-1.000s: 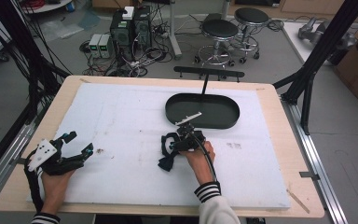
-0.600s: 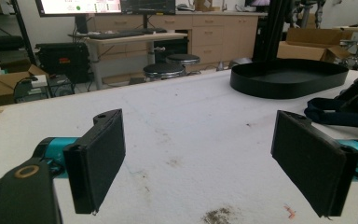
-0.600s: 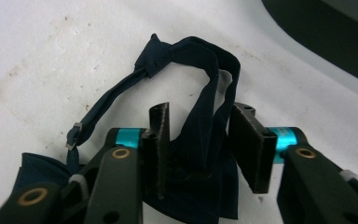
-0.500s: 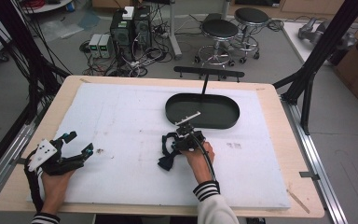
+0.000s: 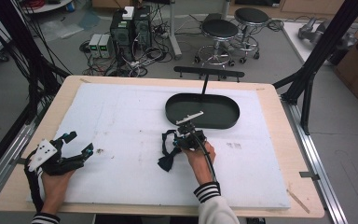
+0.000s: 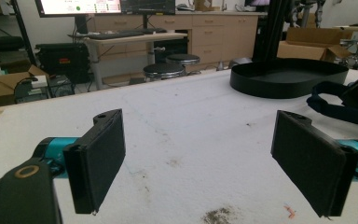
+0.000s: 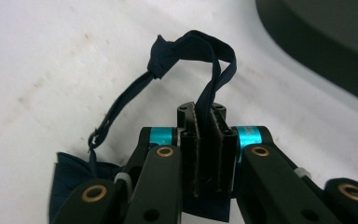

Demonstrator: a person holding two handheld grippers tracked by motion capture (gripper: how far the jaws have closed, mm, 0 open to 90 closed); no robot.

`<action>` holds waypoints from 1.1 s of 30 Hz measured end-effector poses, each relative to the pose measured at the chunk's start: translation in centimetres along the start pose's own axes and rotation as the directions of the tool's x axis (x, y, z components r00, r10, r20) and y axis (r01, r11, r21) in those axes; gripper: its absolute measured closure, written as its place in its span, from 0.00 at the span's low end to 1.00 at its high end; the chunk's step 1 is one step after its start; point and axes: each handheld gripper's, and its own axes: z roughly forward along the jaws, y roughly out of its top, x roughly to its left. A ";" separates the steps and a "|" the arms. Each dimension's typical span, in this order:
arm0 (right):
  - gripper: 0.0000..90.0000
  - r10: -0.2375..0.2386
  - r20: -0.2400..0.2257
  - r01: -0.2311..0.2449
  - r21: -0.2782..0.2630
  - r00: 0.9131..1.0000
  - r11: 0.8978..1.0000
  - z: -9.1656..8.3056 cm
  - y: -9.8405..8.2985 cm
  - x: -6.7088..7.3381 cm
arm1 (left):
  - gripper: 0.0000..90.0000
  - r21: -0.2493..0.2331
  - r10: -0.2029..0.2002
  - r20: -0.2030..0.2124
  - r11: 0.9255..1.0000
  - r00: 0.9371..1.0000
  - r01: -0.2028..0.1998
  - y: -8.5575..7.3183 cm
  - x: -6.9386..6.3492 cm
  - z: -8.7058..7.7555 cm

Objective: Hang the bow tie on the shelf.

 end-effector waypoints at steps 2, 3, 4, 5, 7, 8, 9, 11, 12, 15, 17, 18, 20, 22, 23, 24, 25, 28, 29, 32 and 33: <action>0.94 -0.008 -0.001 0.008 -0.030 1.000 1.000 -0.4 0.0 0.0 | 0.20 0.000 0.001 0.000 1.000 1.000 -0.001 0.0 0.0 0.0; 0.95 -0.014 -0.002 0.014 -0.045 1.000 0.999 -0.5 0.0 0.1 | 0.20 0.001 0.002 0.000 1.000 1.000 -0.002 0.0 0.0 0.0; 0.95 -0.018 0.002 0.018 -0.059 1.000 0.998 -0.7 0.1 0.2 | 0.20 0.000 0.001 0.000 1.000 1.000 -0.001 0.0 0.0 0.0; 0.95 -0.021 0.003 0.021 -0.072 1.000 0.997 -0.9 0.1 0.2 | 0.20 0.001 0.002 0.000 1.000 1.000 -0.002 0.0 0.0 0.0; 0.95 -0.033 0.009 0.033 -0.103 0.999 0.994 -1.3 0.1 0.3 | 0.20 0.000 0.002 0.000 1.000 1.000 -0.002 0.0 0.0 0.0; 0.95 -0.030 0.013 0.031 -0.119 0.999 0.992 -1.5 0.1 0.3 | 0.20 0.000 0.002 0.000 1.000 1.000 -0.002 0.0 0.0 0.0; 0.95 -0.032 0.015 0.034 -0.137 0.999 0.990 -1.7 0.1 0.3 | 0.20 0.000 0.002 0.000 1.000 1.000 -0.002 0.0 0.0 0.0; 0.95 -0.038 0.026 0.042 -0.172 0.999 0.984 -2.1 0.2 0.4 | 0.20 -0.001 0.000 0.001 1.000 1.000 0.000 0.0 0.0 0.0; 0.95 -0.047 0.035 0.053 -0.192 0.998 0.980 -2.3 0.2 0.5 | 0.20 0.000 0.002 0.000 1.000 1.000 -0.002 0.0 0.0 0.0; 0.95 -0.062 0.065 0.077 -0.254 0.996 0.964 -3.0 0.3 0.7 | 0.20 -0.001 0.001 0.001 1.000 1.000 -0.001 0.0 0.0 0.0; 0.95 -0.073 0.083 0.095 -0.291 0.994 0.952 -3.5 0.3 0.8 | 0.20 -0.001 0.001 0.001 1.000 1.000 -0.001 0.0 0.0 0.0; 0.95 -0.081 0.097 0.107 -0.311 0.992 0.944 -3.7 0.3 0.9 | 0.20 -0.001 0.001 0.001 1.000 1.000 -0.001 0.0 0.0 0.0; 0.95 -0.092 0.116 0.126 -0.339 0.989 0.932 -4.1 0.3 1.0 | 0.20 -0.002 0.000 0.001 1.000 1.000 0.000 0.0 0.0 0.0; 0.95 -0.102 0.137 0.147 -0.370 0.985 0.917 -4.5 0.4 1.0 | 0.20 -0.002 0.001 0.001 1.000 1.000 -0.001 0.0 0.0 0.0; 0.95 -0.102 0.137 0.147 -0.370 0.985 0.917 -4.5 0.4 1.0 | 0.20 -0.001 0.001 0.001 1.000 1.000 -0.001 0.0 0.0 0.0; 0.95 -0.100 0.143 0.149 -0.387 0.985 0.910 -4.7 0.4 1.0 | 0.20 -0.002 0.001 0.001 1.000 1.000 -0.001 0.0 0.0 0.0; 0.95 -0.112 0.158 0.169 -0.411 0.981 0.896 -5.1 0.4 1.0 | 0.20 -0.002 0.001 0.001 1.000 1.000 -0.001 0.0 0.0 0.0; 0.95 -0.125 0.179 0.192 -0.431 0.976 0.882 -5.5 0.4 1.0 | 0.20 0.000 0.002 0.000 1.000 1.000 -0.002 0.0 0.0 0.0; 0.95 -0.128 0.186 0.199 -0.439 0.974 0.876 -5.6 0.5 1.0 | 0.20 0.000 0.001 0.000 1.000 1.000 -0.001 0.0 0.0 0.0; 0.95 -0.125 0.186 0.198 -0.454 0.975 0.869 -5.9 0.6 0.7 | 0.20 -0.001 0.000 0.000 1.000 1.000 0.000 0.0 0.0 0.0; 0.95 -0.125 0.186 0.198 -0.454 0.975 0.869 -5.9 0.6 0.7 | 0.20 -0.001 0.000 0.000 1.000 1.000 0.000 0.0 0.0 0.0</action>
